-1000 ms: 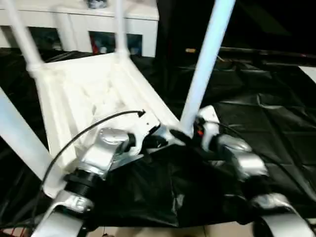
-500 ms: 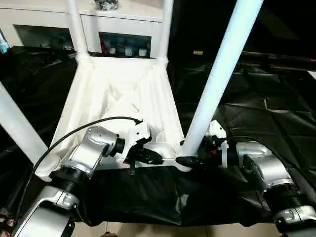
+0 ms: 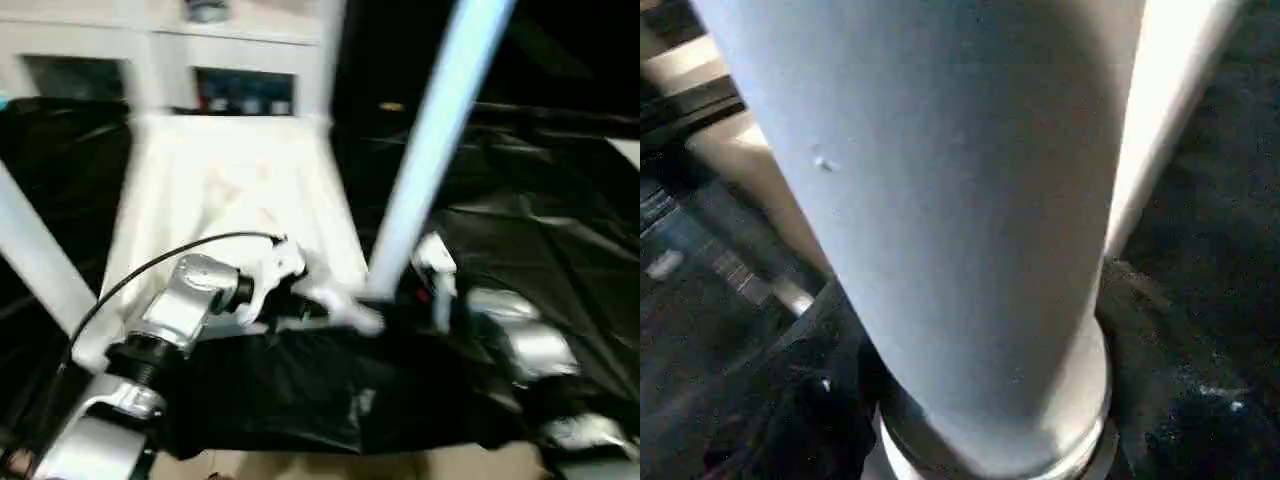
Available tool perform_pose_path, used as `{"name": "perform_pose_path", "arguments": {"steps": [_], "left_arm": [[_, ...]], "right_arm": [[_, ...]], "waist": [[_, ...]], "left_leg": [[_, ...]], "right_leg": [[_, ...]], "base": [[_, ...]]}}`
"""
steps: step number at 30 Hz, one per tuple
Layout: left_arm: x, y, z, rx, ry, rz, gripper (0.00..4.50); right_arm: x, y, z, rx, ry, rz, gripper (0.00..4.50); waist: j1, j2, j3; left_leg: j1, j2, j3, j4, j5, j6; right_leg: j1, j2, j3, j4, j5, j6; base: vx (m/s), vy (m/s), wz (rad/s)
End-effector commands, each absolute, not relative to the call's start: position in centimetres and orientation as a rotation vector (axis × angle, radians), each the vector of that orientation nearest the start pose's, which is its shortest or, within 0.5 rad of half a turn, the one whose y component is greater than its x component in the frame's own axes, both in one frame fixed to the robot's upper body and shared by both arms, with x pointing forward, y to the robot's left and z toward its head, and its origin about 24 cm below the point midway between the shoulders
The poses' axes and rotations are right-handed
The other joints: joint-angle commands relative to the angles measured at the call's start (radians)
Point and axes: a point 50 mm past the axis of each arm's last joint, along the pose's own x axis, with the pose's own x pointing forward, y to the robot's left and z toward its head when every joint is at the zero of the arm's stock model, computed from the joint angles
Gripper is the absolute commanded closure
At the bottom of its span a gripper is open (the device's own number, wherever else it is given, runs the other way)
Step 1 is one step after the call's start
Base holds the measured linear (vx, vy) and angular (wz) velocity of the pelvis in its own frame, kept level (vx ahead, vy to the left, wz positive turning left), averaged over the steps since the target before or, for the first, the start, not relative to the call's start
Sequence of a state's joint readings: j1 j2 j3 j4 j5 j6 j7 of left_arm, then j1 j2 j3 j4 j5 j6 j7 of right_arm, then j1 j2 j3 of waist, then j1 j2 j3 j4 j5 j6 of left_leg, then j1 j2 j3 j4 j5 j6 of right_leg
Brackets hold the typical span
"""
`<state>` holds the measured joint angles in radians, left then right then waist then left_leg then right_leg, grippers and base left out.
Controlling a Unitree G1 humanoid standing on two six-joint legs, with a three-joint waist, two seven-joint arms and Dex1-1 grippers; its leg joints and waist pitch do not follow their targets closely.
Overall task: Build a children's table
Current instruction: Rotate leg to tighten
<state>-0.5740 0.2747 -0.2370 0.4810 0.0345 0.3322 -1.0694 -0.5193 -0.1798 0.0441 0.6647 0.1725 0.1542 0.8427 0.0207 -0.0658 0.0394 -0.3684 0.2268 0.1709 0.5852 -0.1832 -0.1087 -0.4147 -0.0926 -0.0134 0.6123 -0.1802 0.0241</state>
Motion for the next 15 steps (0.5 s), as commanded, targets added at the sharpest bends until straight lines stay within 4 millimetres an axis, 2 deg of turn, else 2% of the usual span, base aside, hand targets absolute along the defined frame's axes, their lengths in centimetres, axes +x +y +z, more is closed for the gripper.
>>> {"name": "perform_pose_path", "arguments": {"steps": [1,4,6,8,9,10,15], "left_arm": [[31.6,9.0,5.9,0.225,0.422,-1.172,4.5],[31.3,7.8,5.8,0.205,0.416,-1.132,4.5],[31.0,7.2,5.7,0.196,0.414,-1.133,4.5],[30.8,6.9,5.7,0.188,0.412,-1.137,4.5],[30.9,6.9,5.7,0.19,0.412,-1.134,4.5],[30.9,7.0,5.7,0.195,0.412,-1.128,4.5],[31.3,7.8,6.0,0.222,0.399,-1.137,4.5]], "right_arm": [[32.3,-10.2,2.0,0.08,0.369,0.861,1.85],[32.8,-9.1,1.7,0.043,0.381,0.789,1.85],[33.0,-8.5,1.8,0.065,0.367,0.792,1.29],[33.1,-8.1,2.1,0.11,0.357,0.807,1.29],[33.1,-8.1,2.2,0.113,0.354,0.824,1.13],[33.1,-8.2,2.3,0.113,0.348,0.838,0.91],[32.3,-9.1,3.0,0.068,0.313,1.007,0.81]], "waist": [[-0.001,0.004,-0.055],[-0.007,0.006,-0.059],[-0.01,0.007,-0.06],[-0.008,0.008,-0.062],[-0.006,0.008,-0.064],[-0.006,0.008,-0.063],[-0.001,0.011,-0.059]], "left_leg": [[-0.004,-0.008,0.013,-0.076,-0.222,-0.001],[-0.001,-0.008,0.016,-0.071,-0.184,0.011],[-0.002,-0.009,0.016,-0.07,-0.169,0.022],[0.001,-0.01,0.019,-0.066,-0.15,0.044],[0.002,-0.011,0.02,-0.064,-0.128,0.057],[0.002,-0.011,0.02,-0.064,-0.124,0.063],[0.004,-0.009,0.02,-0.065,-0.174,0.072]], "right_leg": [[0.047,-0.017,0.007,-0.071,-0.24,-0.199],[0.047,-0.014,0.009,-0.065,-0.163,-0.217],[0.049,-0.014,0.008,-0.063,-0.127,-0.232],[0.051,-0.01,0.009,-0.059,-0.068,-0.25],[0.052,-0.01,0.008,-0.056,-0.024,-0.26],[0.052,-0.009,0.008,-0.055,-0.013,-0.264],[0.054,-0.009,0.007,-0.063,-0.064,-0.262]], "base": [[0.0,0.0,0.0],[0.0,0.0,0.0],[0.0,0.0,0.0],[0.0,0.0,0.0],[0.0,0.0,0.0],[0.0,0.0,0.0],[0.0,0.0,0.0]]}}
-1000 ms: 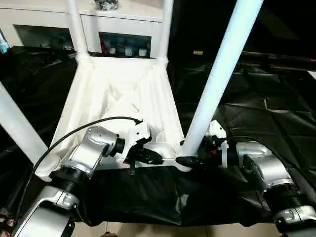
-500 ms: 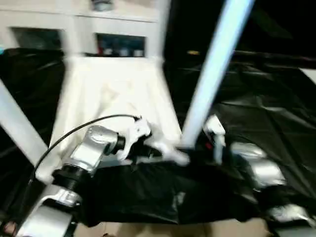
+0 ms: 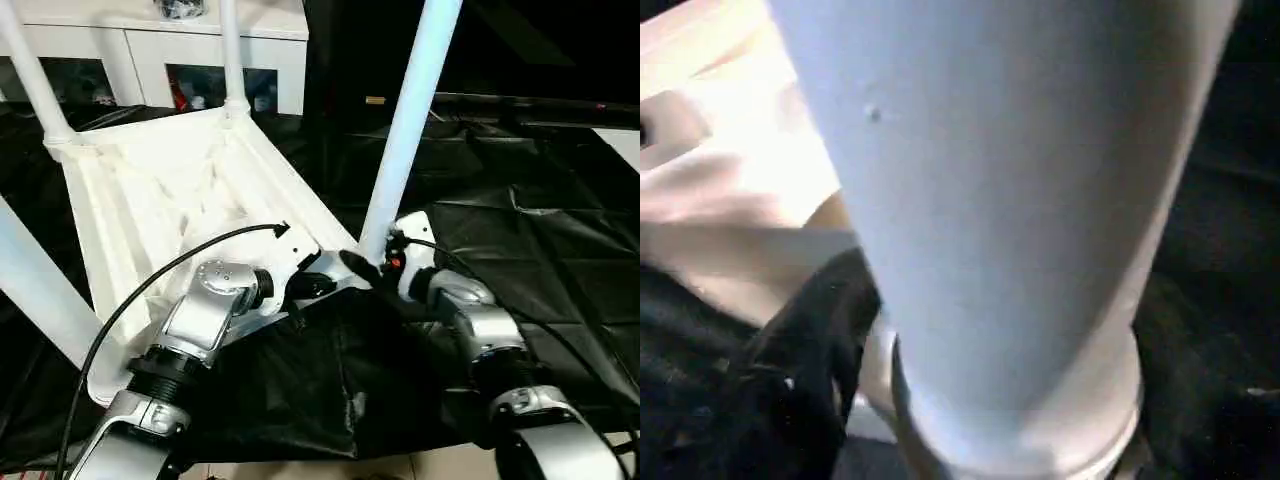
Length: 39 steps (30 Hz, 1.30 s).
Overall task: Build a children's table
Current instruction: Rotate leg to tighten
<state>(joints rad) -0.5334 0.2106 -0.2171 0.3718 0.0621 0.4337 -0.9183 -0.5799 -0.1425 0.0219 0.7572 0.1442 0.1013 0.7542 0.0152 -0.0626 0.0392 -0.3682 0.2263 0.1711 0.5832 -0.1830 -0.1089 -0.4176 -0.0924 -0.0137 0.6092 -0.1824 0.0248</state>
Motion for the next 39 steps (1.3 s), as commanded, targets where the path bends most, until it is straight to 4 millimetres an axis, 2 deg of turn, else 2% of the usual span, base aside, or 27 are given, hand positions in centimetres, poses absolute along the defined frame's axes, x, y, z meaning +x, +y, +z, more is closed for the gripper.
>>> {"name": "perform_pose_path", "arguments": {"steps": [1,2,3,4,6,9,12,14,18,22,24,26,27,31,33,35,36,38,39], "left_arm": [[31.5,8.2,6.1,0.229,0.399,-1.145,4.5],[31.5,8.2,6.1,0.229,0.399,-1.146,4.5],[31.7,8.7,6.2,0.244,0.402,-1.167,4.5],[31.8,8.9,6.2,0.252,0.404,-1.183,4.5],[31.8,9.3,6.3,0.253,0.406,-1.221,4.5],[31.8,9.8,6.5,0.263,0.408,-1.283,4.5],[32.0,10.5,6.5,0.26,0.431,-1.346,4.5],[32.2,10.7,6.5,0.272,0.442,-1.368,4.5],[32.3,10.9,6.5,0.28,0.446,-1.377,4.5],[32.3,11.0,6.4,0.28,0.446,-1.384,4.5],[32.1,11.1,6.3,0.275,0.445,-1.391,4.5],[32.0,11.1,6.2,0.272,0.443,-1.388,4.5],[32.0,11.1,6.1,0.271,0.443,-1.384,4.5],[32.2,10.8,6.1,0.263,0.434,-1.314,4.5],[32.3,10.4,6.0,0.254,0.428,-1.264,4.5],[32.3,9.6,6.0,0.228,0.418,-1.207,4.5],[32.1,8.8,6.1,0.207,0.407,-1.165,4.5],[31.9,8.3,6.0,0.203,0.404,-1.159,4.5],[31.8,8.0,6.0,0.202,0.403,-1.154,4.5]], "right_arm": [[31.7,-9.5,3.2,0.051,0.303,1.095,0.81],[31.7,-9.6,3.2,0.051,0.303,1.097,0.81],[31.1,-10.2,3.5,0.037,0.299,1.173,0.81],[30.7,-10.6,3.6,0.043,0.309,1.216,0.81],[30.2,-11.1,3.9,0.059,0.33,1.274,0.81],[29.4,-11.8,4.0,0.053,0.353,1.347,0.81],[28.5,-12.6,4.1,0.048,0.381,1.429,0.81],[28.2,-12.8,4.2,0.045,0.398,1.46,1.13],[27.9,-12.7,4.2,0.043,0.413,1.48,1.24],[27.9,-12.4,4.2,0.053,0.417,1.478,1.58],[27.9,-12.4,4.2,0.061,0.417,1.472,1.69],[27.9,-12.3,4.2,0.068,0.414,1.465,1.79],[27.9,-12.2,4.1,0.069,0.414,1.463,1.79],[28.7,-11.9,4.0,0.078,0.382,1.367,1.83],[29.6,-11.7,3.6,0.074,0.367,1.26,1.83],[30.9,-11.4,3.1,0.076,0.365,1.099,1.84],[31.8,-11.0,2.8,0.095,0.364,0.978,1.84],[32.3,-10.5,2.8,0.113,0.36,0.927,1.84],[32.5,-10.1,2.7,0.116,0.358,0.903,1.84]], "waist": [[0.007,0.007,-0.059],[0.012,0.007,-0.059],[0.011,0.001,-0.058],[0.02,0.002,-0.058],[0.025,0.001,-0.054],[0.028,-0.002,-0.051],[0.03,-0.005,-0.05],[0.036,-0.002,-0.051],[0.04,-0.004,-0.053],[0.042,-0.005,-0.054],[0.042,-0.006,-0.053],[0.042,-0.011,-0.053],[0.042,-0.009,-0.053],[0.041,-0.009,-0.052],[0.041,-0.005,-0.051],[0.027,-0.005,-0.052],[0.013,-0.008,-0.05],[0.007,-0.006,-0.054],[0.008,-0.006,-0.055]], "left_leg": [[0.005,-0.008,0.02,-0.062,-0.176,0.076],[0.005,-0.008,0.022,-0.061,-0.17,0.082],[0.003,-0.008,0.023,-0.061,-0.17,0.083],[0.008,-0.008,0.023,-0.06,-0.175,0.086],[0.008,-0.009,0.023,-0.064,-0.192,0.087],[0.01,-0.007,0.022,-0.067,-0.239,0.069],[0.006,-0.008,0.019,-0.07,-0.241,0.06],[0.008,-0.006,0.019,-0.069,-0.24,0.057],[0.006,-0.005,0.019,-0.069,-0.219,0.051],[0.006,-0.006,0.02,-0.068,-0.209,0.05],[0.005,-0.006,0.02,-0.068,-0.207,0.05],[0.005,-0.005,0.02,-0.068,-0.207,0.05],[0.005,-0.005,0.019,-0.068,-0.209,0.05],[0.003,-0.006,0.02,-0.068,-0.211,0.045],[0.004,-0.005,0.018,-0.072,-0.227,0.032],[-0.001,-0.004,0.013,-0.076,-0.242,0.007],[-0.008,-0.006,0.011,-0.078,-0.247,-0.003],[-0.01,-0.009,0.009,-0.076,-0.232,-0.006],[-0.006,-0.009,0.011,-0.074,-0.229,-0.002]], "right_leg": [[0.057,-0.01,0.008,-0.06,-0.06,-0.26],[0.055,-0.011,0.009,-0.058,-0.054,-0.261],[0.054,-0.01,0.009,-0.059,-0.059,-0.261],[0.055,-0.009,0.009,-0.06,-0.075,-0.257],[0.053,-0.009,0.009,-0.066,-0.113,-0.25],[0.046,-0.013,0.01,-0.075,-0.211,-0.227],[0.047,-0.014,0.009,-0.076,-0.245,-0.21],[0.043,-0.016,0.011,-0.076,-0.245,-0.207],[0.045,-0.017,0.01,-0.07,-0.211,-0.216],[0.047,-0.018,0.01,-0.069,-0.198,-0.222],[0.048,-0.018,0.01,-0.069,-0.205,-0.219],[0.047,-0.019,0.01,-0.07,-0.216,-0.214],[0.047,-0.019,0.009,-0.07,-0.222,-0.213],[0.046,-0.02,0.01,-0.07,-0.23,-0.209],[0.043,-0.022,0.009,-0.072,-0.255,-0.205],[0.046,-0.023,0.006,-0.071,-0.292,-0.194],[0.048,-0.022,0.004,-0.072,-0.315,-0.186],[0.051,-0.021,0.004,-0.074,-0.322,-0.171],[0.048,-0.02,0.005,-0.075,-0.306,-0.174]], "base": [[0.0,0.0,0.0],[0.0,0.0,0.0],[0.0,0.0,0.0],[0.0,0.0,0.0],[0.0,0.0,0.0],[0.0,0.0,0.0],[0.0,0.0,0.0],[0.0,0.0,0.0],[0.0,0.0,0.0],[0.0,0.0,0.0],[0.0,0.0,0.0],[0.0,0.0,0.0],[0.0,0.0,0.0],[0.0,0.0,0.0],[0.0,0.0,0.0],[0.0,0.0,0.0],[0.0,0.0,0.0],[0.0,0.0,0.0],[0.0,0.0,0.0]]}}
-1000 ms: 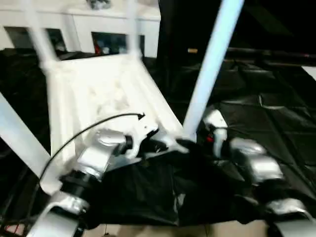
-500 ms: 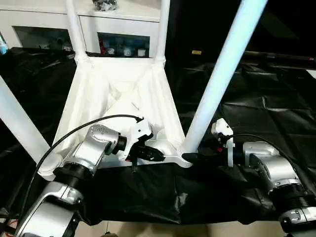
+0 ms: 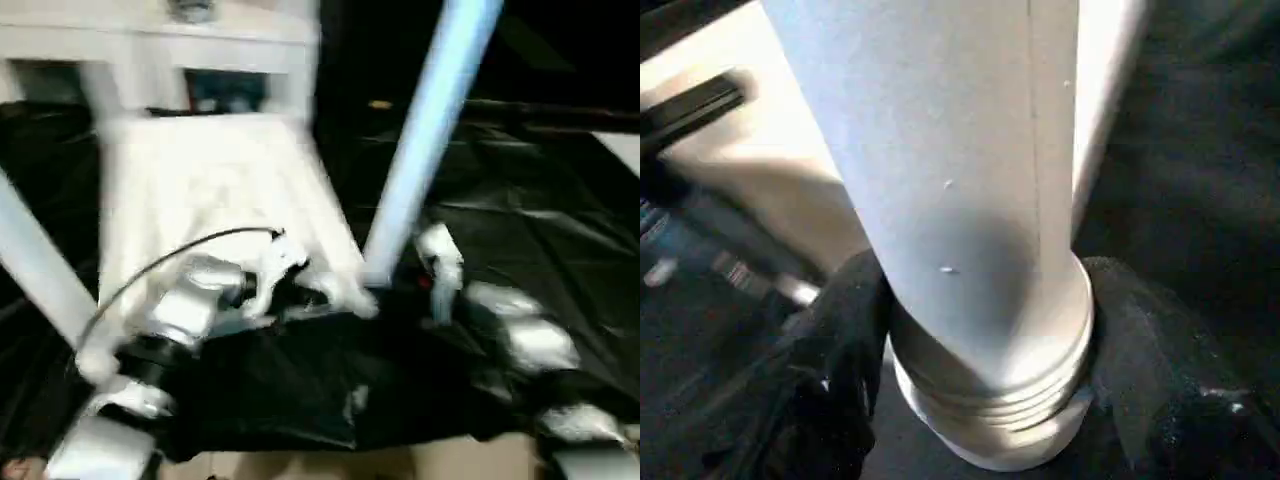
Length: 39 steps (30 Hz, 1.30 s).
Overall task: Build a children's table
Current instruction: Rotate leg to tighten
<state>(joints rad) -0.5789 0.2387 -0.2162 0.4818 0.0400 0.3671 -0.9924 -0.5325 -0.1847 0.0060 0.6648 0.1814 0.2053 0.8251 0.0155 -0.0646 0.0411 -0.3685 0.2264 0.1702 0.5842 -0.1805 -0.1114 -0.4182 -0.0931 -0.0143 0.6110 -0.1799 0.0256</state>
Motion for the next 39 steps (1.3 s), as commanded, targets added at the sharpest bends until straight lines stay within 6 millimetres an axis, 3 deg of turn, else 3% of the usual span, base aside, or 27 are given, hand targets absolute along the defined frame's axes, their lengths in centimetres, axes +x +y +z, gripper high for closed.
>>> {"name": "perform_pose_path", "arguments": {"steps": [1,6,7,8,9,12,13,15,16,20,25,26,28,39], "left_arm": [[31.7,7.7,6.0,0.202,0.401,-1.149,4.5],[31.2,6.6,6.0,0.2,0.388,-1.125,4.5],[30.9,6.2,6.0,0.196,0.384,-1.128,4.5],[30.6,5.8,6.0,0.188,0.382,-1.136,4.5],[30.5,5.7,5.9,0.184,0.383,-1.14,4.5],[30.5,5.6,5.9,0.182,0.386,-1.142,4.5],[30.6,5.7,5.9,0.19,0.386,-1.157,4.5],[30.8,6.0,6.2,0.183,0.381,-1.181,4.5],[30.8,6.2,6.2,0.18,0.386,-1.193,4.5],[30.7,7.2,6.3,0.209,0.396,-1.301,4.5],[31.3,8.8,6.5,0.237,0.421,-1.341,4.5],[31.4,9.1,6.6,0.241,0.425,-1.346,4.5],[31.9,9.8,6.7,0.249,0.44,-1.352,4.5],[32.4,10.6,6.7,0.249,0.451,-1.362,4.5]], "right_arm": [[32.6,-9.8,2.7,0.116,0.356,0.884,1.84],[33.4,-8.8,2.5,0.126,0.359,0.779,1.85],[33.6,-8.5,2.6,0.134,0.35,0.771,1.5],[33.7,-8.3,2.9,0.15,0.334,0.774,1.5],[33.8,-8.3,3.0,0.158,0.328,0.776,1.15],[33.9,-8.6,3.4,0.165,0.307,0.808,1.05],[33.7,-9.3,3.6,0.13,0.3,0.853,0.8],[33.3,-9.9,3.8,0.112,0.288,0.921,0.72],[33.1,-10.2,3.9,0.106,0.279,0.953,0.72],[32.0,-11.2,4.2,0.072,0.273,1.094,0.72],[30.1,-12.2,4.2,0.043,0.321,1.279,0.72],[29.7,-12.4,4.2,0.044,0.333,1.312,0.72],[28.8,-12.9,4.3,0.055,0.359,1.386,0.87],[28.2,-12.6,4.4,0.071,0.393,1.431,1.65]], "waist": [[0.004,-0.002,-0.057],[-0.002,0.007,-0.063],[-0.003,0.008,-0.064],[-0.005,0.009,-0.064],[-0.006,0.008,-0.064],[-0.007,0.01,-0.064],[0.001,0.017,-0.063],[0.004,0.013,-0.063],[0.013,0.01,-0.061],[0.02,0.011,-0.06],[0.026,0.011,-0.055],[0.032,0.01,-0.054],[0.035,0.006,-0.053],[0.042,0.001,-0.058]], "left_leg": [[-0.001,-0.009,0.016,-0.072,-0.23,0.012],[-0.001,-0.009,0.019,-0.067,-0.151,0.038],[0.001,-0.009,0.02,-0.065,-0.142,0.047],[-0.001,-0.01,0.021,-0.064,-0.131,0.058],[0.0,-0.009,0.022,-0.064,-0.132,0.063],[0.005,-0.009,0.024,-0.062,-0.144,0.072],[0.01,-0.009,0.025,-0.061,-0.149,0.077],[0.008,-0.009,0.025,-0.061,-0.156,0.083],[0.006,-0.009,0.025,-0.062,-0.15,0.088],[0.007,-0.011,0.024,-0.063,-0.17,0.088],[0.012,-0.008,0.023,-0.068,-0.221,0.075],[0.018,-0.007,0.026,-0.067,-0.234,0.073],[0.01,-0.007,0.022,-0.07,-0.236,0.069],[0.005,-0.007,0.022,-0.066,-0.183,0.063]], "right_leg": [[0.044,-0.017,0.008,-0.077,-0.271,-0.189],[0.051,-0.01,0.008,-0.061,-0.102,-0.236],[0.052,-0.009,0.008,-0.058,-0.07,-0.248],[0.055,-0.009,0.008,-0.056,-0.041,-0.258],[0.055,-0.009,0.008,-0.056,-0.037,-0.262],[0.054,-0.008,0.008,-0.059,-0.042,-0.275],[0.052,-0.009,0.009,-0.06,-0.038,-0.279],[0.054,-0.006,0.008,-0.06,-0.032,-0.28],[0.056,-0.008,0.009,-0.059,-0.032,-0.272],[0.056,-0.007,0.008,-0.064,-0.068,-0.263],[0.05,-0.009,0.008,-0.072,-0.155,-0.247],[0.044,-0.007,0.01,-0.075,-0.172,-0.242],[0.05,-0.01,0.01,-0.074,-0.193,-0.233],[0.052,-0.016,0.009,-0.065,-0.146,-0.24]], "base": [[0.0,0.0,0.0],[0.0,0.0,0.0],[0.0,0.0,0.0],[0.0,0.0,0.0],[0.0,0.0,0.0],[0.0,0.0,0.0],[0.0,0.0,0.0],[0.0,0.0,0.0],[0.0,0.0,0.0],[0.0,0.0,0.0],[0.0,0.0,0.0],[0.0,0.0,0.0],[0.0,0.0,0.0],[0.0,0.0,0.0]]}}
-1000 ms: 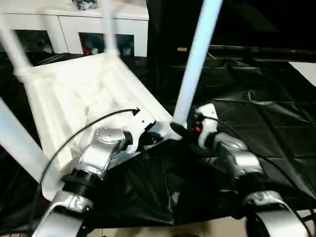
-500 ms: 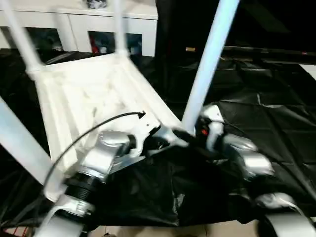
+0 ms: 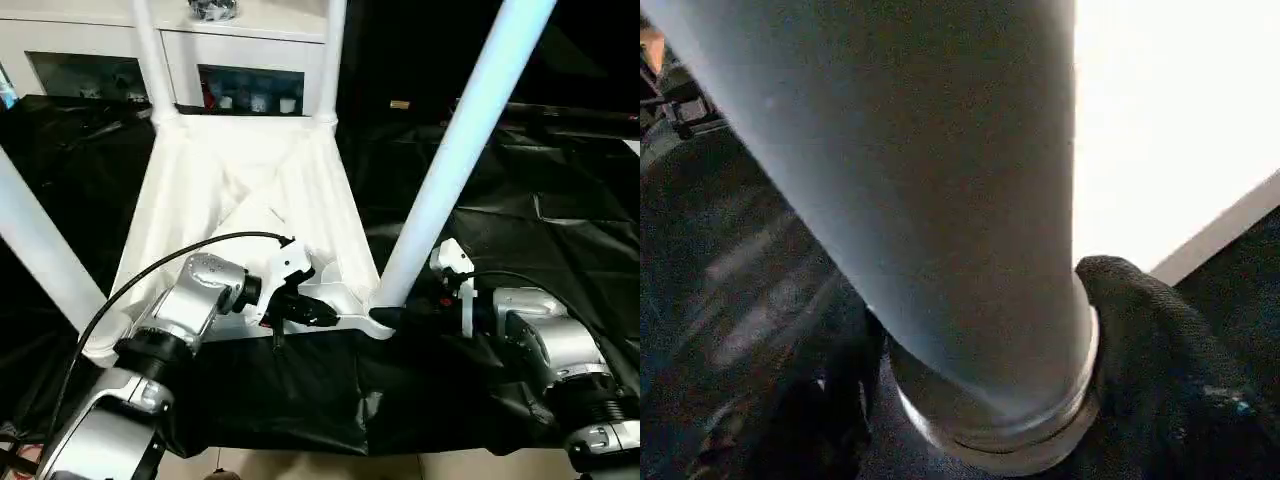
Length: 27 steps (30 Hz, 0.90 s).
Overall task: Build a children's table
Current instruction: Rotate leg to tighten
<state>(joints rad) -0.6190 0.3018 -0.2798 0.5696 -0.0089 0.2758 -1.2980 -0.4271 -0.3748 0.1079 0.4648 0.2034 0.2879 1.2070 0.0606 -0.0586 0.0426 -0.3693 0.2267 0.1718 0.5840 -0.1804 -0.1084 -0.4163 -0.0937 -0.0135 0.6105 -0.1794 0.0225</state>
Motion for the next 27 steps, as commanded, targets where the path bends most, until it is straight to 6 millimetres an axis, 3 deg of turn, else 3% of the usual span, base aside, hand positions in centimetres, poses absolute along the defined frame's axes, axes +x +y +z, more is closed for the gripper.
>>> {"name": "perform_pose_path", "arguments": {"steps": [1,6,7,8,9,12,14,20,21,23,27], "left_arm": [[32.3,10.6,6.6,0.247,0.451,-1.365,4.5],[32.0,10.5,6.4,0.238,0.451,-1.342,4.5],[31.8,10.4,6.3,0.228,0.444,-1.293,4.5],[31.8,10.4,6.3,0.227,0.444,-1.291,4.5],[31.7,10.3,6.3,0.219,0.442,-1.275,4.5],[31.5,9.8,6.2,0.195,0.435,-1.22,4.5],[31.4,9.0,5.9,0.168,0.435,-1.152,4.5],[31.1,7.6,5.7,0.145,0.434,-1.079,4.5],[31.0,7.2,5.8,0.138,0.424,-1.072,4.5],[31.1,7.1,6.0,0.138,0.418,-1.061,4.5],[31.3,7.4,6.1,0.143,0.418,-1.071,4.5]], "right_arm": [[28.2,-12.5,4.4,0.075,0.389,1.423,1.77],[29.0,-12.3,4.2,0.079,0.36,1.332,1.86],[30.4,-12.0,3.6,0.068,0.359,1.164,1.88],[30.4,-12.0,3.6,0.067,0.359,1.159,1.88],[30.8,-11.9,3.4,0.066,0.361,1.108,1.88],[31.5,-11.5,3.0,0.065,0.366,1.012,1.89],[32.4,-10.6,2.7,0.083,0.368,0.914,1.89],[33.5,-8.7,2.4,0.097,0.363,0.785,1.89],[33.6,-8.3,2.5,0.103,0.352,0.793,1.33],[33.7,-8.2,2.7,0.136,0.341,0.81,1.19],[33.3,-8.5,2.9,0.123,0.328,0.883,0.74]], "waist": [[-0.003,-0.005,-0.059],[-0.005,-0.005,-0.058],[-0.012,-0.009,-0.056],[-0.012,-0.009,-0.056],[-0.026,-0.007,-0.053],[-0.038,-0.01,-0.055],[-0.047,-0.015,-0.055],[-0.051,-0.011,-0.062],[-0.049,-0.012,-0.063],[-0.047,-0.006,-0.063],[-0.043,-0.008,-0.063]], "left_leg": [[0.006,-0.008,0.02,-0.066,-0.182,0.061],[0.006,-0.007,0.02,-0.067,-0.196,0.055],[0.002,-0.006,0.019,-0.07,-0.205,0.042],[0.002,-0.006,0.019,-0.07,-0.205,0.042],[-0.007,-0.008,0.011,-0.079,-0.236,0.01],[-0.003,-0.008,0.011,-0.076,-0.243,0.001],[-0.002,-0.007,0.014,-0.074,-0.241,0.007],[-0.002,-0.011,0.018,-0.066,-0.155,0.041],[0.001,-0.01,0.02,-0.064,-0.142,0.051],[0.002,-0.01,0.021,-0.062,-0.132,0.068],[0.003,-0.011,0.023,-0.062,-0.127,0.083]], "right_leg": [[0.051,-0.015,0.008,-0.065,-0.147,-0.237],[0.049,-0.015,0.008,-0.067,-0.174,-0.232],[0.048,-0.018,0.008,-0.067,-0.195,-0.228],[0.048,-0.018,0.008,-0.067,-0.195,-0.228],[0.051,-0.019,0.002,-0.07,-0.293,-0.195],[0.047,-0.017,0.004,-0.076,-0.313,-0.179],[0.043,-0.017,0.006,-0.076,-0.296,-0.189],[0.048,-0.011,0.007,-0.063,-0.142,-0.229],[0.049,-0.011,0.007,-0.06,-0.113,-0.236],[0.049,-0.01,0.007,-0.057,-0.075,-0.253],[0.052,-0.009,0.007,-0.056,-0.049,-0.261]], "base": [[0.0,0.0,0.0],[0.0,0.0,0.0],[0.0,0.0,0.0],[0.0,0.0,0.0],[0.0,0.0,0.0],[0.0,0.0,0.0],[0.0,0.0,0.0],[0.0,0.0,0.0],[0.0,0.0,0.0],[0.0,0.0,0.0],[0.0,0.0,0.0]]}}
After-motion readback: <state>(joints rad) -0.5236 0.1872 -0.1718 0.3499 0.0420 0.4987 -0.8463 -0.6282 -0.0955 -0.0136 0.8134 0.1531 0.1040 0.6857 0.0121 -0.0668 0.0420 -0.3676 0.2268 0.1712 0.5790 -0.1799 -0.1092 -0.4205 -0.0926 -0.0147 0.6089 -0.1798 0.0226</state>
